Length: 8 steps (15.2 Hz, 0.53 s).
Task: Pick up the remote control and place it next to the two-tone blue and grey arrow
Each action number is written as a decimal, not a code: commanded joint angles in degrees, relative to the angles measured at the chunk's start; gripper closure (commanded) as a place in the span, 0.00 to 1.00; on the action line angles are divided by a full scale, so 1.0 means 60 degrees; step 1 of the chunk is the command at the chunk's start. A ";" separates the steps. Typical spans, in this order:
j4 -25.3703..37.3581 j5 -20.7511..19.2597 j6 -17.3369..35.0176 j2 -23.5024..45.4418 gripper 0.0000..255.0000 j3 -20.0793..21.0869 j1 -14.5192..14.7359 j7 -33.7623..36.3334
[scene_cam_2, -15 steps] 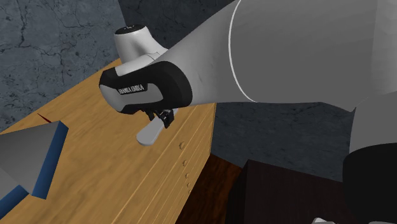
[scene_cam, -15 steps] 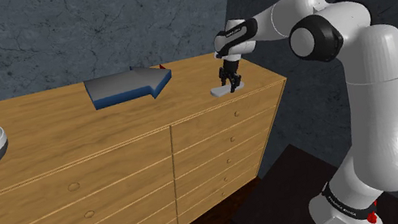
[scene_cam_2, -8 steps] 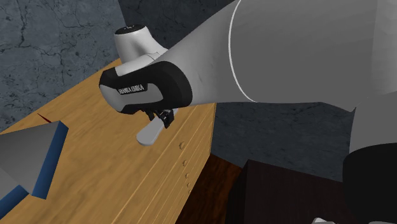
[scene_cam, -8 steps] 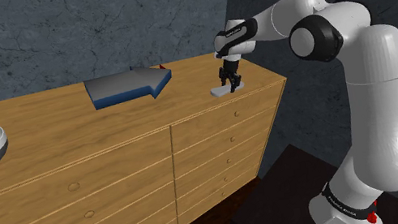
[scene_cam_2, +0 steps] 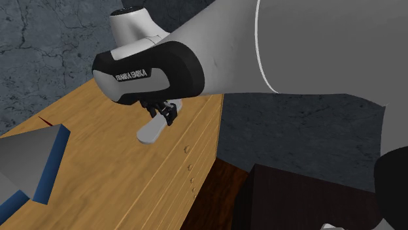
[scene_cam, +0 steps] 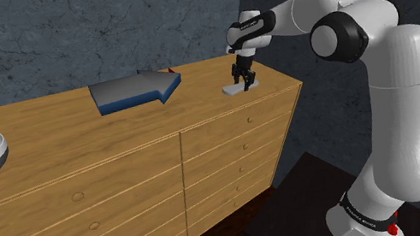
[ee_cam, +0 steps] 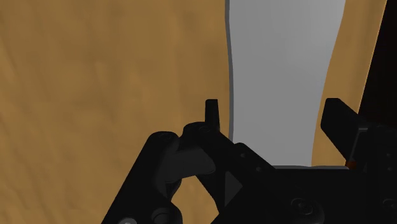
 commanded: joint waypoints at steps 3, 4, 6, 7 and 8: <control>0.0242 -0.0106 -0.0421 -0.0198 1.00 -0.0057 0.0017 0.0061; 0.0313 -0.0129 -0.0529 -0.0239 1.00 -0.0069 0.0020 0.0077; 0.0464 -0.0173 -0.0748 -0.0316 1.00 -0.0091 0.0023 0.0107; 0.0544 -0.0194 -0.0859 -0.0351 1.00 -0.0101 0.0024 0.0122; 0.0626 -0.0213 -0.0971 -0.0384 1.00 -0.0111 0.0024 0.0136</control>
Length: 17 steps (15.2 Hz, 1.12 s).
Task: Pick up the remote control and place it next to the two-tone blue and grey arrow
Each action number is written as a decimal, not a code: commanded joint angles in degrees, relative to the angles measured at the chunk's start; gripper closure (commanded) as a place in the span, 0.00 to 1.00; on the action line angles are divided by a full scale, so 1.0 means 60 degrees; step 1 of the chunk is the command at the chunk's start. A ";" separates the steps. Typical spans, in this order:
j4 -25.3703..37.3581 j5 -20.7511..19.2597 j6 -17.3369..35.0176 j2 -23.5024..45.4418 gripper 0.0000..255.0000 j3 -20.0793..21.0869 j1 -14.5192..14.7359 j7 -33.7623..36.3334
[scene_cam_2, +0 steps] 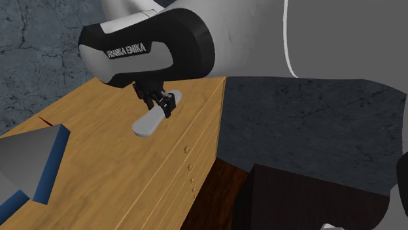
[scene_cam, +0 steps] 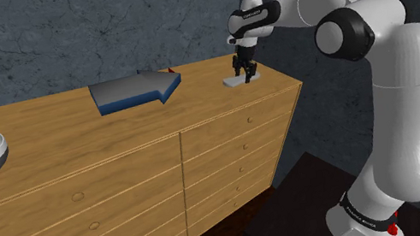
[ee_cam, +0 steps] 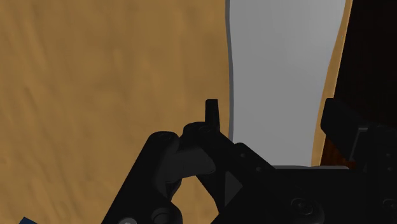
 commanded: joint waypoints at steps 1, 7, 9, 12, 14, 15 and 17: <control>0.0149 -0.0042 -0.0218 -0.0077 1.00 -0.0021 0.0004 0.0030; 0.0719 -0.0133 -0.0915 -0.0223 1.00 -0.0068 -0.0018 0.0102; 0.0585 -0.0190 -0.0873 -0.0334 1.00 -0.0028 0.0162 0.0311; 0.0232 -0.0334 -0.0740 -0.0607 1.00 0.0108 0.0680 0.0939; 0.0065 -0.0415 -0.0676 -0.0742 1.00 0.0213 0.1004 0.1360; 0.0001 -0.0451 -0.0651 -0.0796 1.00 0.0269 0.1160 0.1570; -0.0088 -0.0512 -0.0614 -0.0876 1.00 0.0386 0.1462 0.1988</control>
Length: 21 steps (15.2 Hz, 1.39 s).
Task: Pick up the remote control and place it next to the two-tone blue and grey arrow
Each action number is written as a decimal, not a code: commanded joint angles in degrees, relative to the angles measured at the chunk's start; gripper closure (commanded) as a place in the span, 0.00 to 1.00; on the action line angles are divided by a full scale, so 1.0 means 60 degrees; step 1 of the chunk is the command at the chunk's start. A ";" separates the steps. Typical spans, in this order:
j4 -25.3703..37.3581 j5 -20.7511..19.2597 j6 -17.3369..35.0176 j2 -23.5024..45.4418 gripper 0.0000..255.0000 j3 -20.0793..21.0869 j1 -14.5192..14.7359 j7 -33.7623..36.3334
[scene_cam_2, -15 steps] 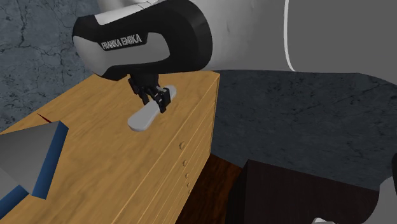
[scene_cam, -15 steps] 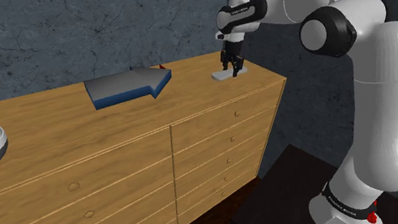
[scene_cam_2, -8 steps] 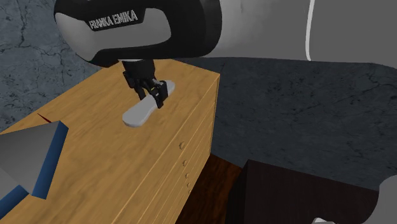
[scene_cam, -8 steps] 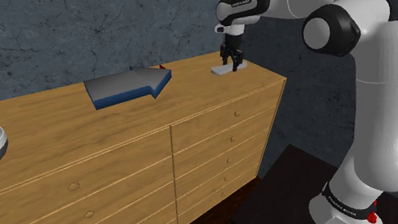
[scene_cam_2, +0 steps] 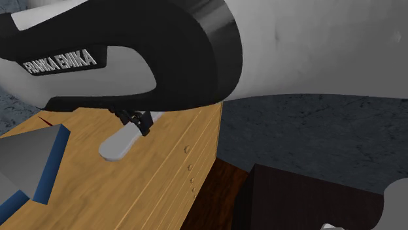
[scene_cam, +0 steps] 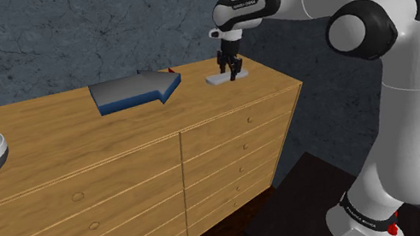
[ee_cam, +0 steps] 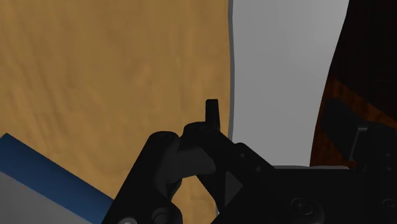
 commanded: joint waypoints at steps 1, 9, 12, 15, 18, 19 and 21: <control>-0.0041 -0.0047 0.0024 -0.0047 1.00 0.0117 0.0286 0.0416; 0.0210 -0.0146 -0.0029 0.0070 1.00 0.0625 0.1358 0.2031; 0.0518 -0.0143 -0.0120 0.0265 1.00 0.0815 0.1721 0.2608; 0.0952 -0.0125 -0.0256 0.0543 1.00 0.1003 0.2060 0.3171; 0.1525 -0.0092 -0.0444 0.0909 1.00 0.1181 0.2378 0.3716; 0.1750 -0.0079 -0.0519 0.1052 1.00 0.1239 0.2479 0.3895; 0.2257 -0.0049 -0.0694 0.1373 1.00 0.1353 0.2670 0.4249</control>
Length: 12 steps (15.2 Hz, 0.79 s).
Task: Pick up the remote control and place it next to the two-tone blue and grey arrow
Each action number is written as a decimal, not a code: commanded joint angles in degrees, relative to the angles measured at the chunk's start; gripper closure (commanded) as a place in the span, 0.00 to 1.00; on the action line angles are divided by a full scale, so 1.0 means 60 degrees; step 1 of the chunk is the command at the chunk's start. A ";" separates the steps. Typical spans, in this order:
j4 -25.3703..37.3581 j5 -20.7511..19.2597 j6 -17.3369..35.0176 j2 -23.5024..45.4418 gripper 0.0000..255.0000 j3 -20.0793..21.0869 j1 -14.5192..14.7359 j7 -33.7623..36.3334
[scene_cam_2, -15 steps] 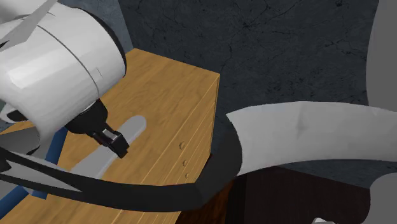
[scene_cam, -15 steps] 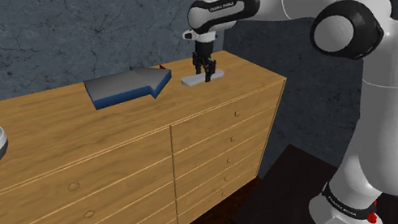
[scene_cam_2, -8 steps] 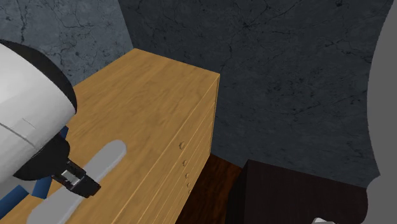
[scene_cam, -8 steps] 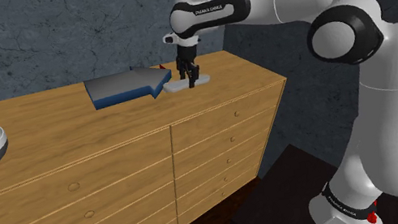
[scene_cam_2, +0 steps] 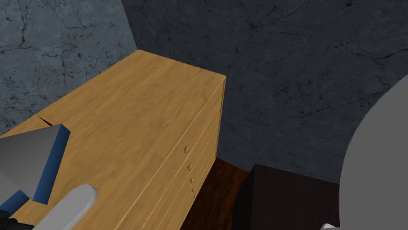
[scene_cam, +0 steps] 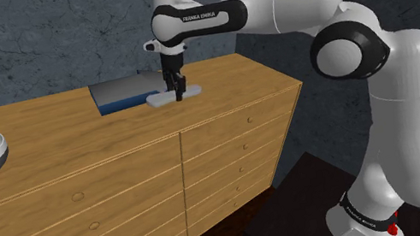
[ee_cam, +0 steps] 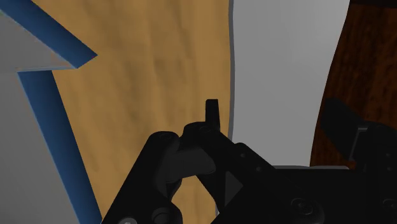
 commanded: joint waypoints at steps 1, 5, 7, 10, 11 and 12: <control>0.0493 0.0020 -0.0188 0.0290 1.00 0.0099 0.0176 0.0339; 0.1422 0.0080 -0.0445 0.0943 1.00 0.0269 0.0447 0.0872; 0.1172 0.0087 -0.0192 0.0948 1.00 0.0274 0.0467 0.0856; 0.0831 0.0103 0.0175 0.0977 1.00 0.0284 0.0491 0.0830; 0.0725 0.0110 0.0294 0.0992 1.00 0.0288 0.0498 0.0822; 0.0623 0.0117 0.0412 0.1009 1.00 0.0292 0.0504 0.0813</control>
